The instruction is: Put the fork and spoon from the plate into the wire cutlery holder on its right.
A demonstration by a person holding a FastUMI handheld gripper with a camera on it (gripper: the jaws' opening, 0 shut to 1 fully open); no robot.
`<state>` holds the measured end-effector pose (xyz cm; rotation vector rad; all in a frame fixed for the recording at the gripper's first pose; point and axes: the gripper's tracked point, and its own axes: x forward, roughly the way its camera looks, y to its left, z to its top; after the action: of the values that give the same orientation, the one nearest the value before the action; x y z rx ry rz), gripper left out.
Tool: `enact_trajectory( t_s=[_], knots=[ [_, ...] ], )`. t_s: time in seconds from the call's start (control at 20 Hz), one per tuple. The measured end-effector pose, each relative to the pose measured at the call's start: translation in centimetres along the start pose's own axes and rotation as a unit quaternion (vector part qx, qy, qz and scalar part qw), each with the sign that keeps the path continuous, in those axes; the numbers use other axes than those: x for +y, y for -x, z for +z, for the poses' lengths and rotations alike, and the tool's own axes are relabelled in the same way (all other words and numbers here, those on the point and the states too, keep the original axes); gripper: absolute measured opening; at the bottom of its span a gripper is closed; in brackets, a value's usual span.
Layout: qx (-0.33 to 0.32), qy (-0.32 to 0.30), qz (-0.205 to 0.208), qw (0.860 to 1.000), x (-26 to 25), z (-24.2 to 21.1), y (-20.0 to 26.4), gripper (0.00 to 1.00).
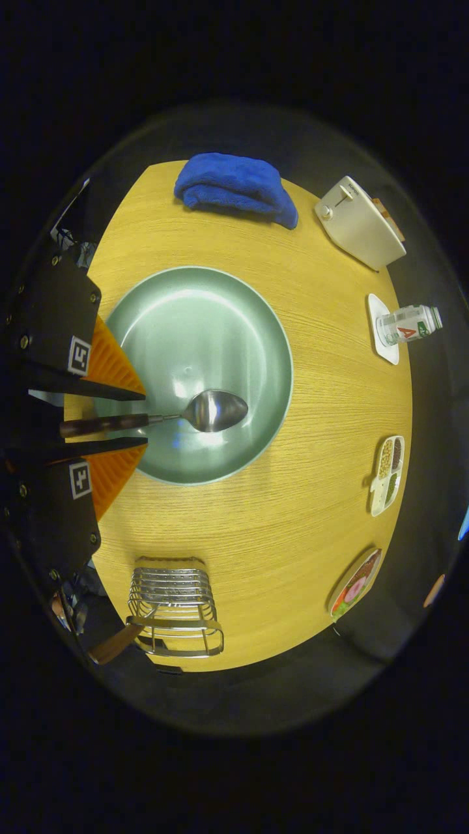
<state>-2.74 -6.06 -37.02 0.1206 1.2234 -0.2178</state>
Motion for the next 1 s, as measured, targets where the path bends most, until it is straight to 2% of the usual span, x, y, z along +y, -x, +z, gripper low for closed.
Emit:
enact_trajectory(
  t_s=[0.45,0.55,0.6,0.7,0.75,1.0],
  knots=[
    [0.043,0.02,0.0,0.999,0.2,-1.2,-2.9,0.33],
    [0.039,0.023,-0.012,0.999,-0.3,-0.9,-3.0,0.32],
    [0.038,0.023,-0.018,0.999,-0.5,-1.0,-2.8,0.14],
    [0.029,0.028,-0.028,0.999,-0.5,-0.8,-2.9,0.11],
    [0.031,0.032,-0.032,0.998,-0.6,-1.0,-2.8,0.04],
    [0.005,0.03,-0.043,0.999,-0.7,-0.1,-2.3,0.04]
  ],
)
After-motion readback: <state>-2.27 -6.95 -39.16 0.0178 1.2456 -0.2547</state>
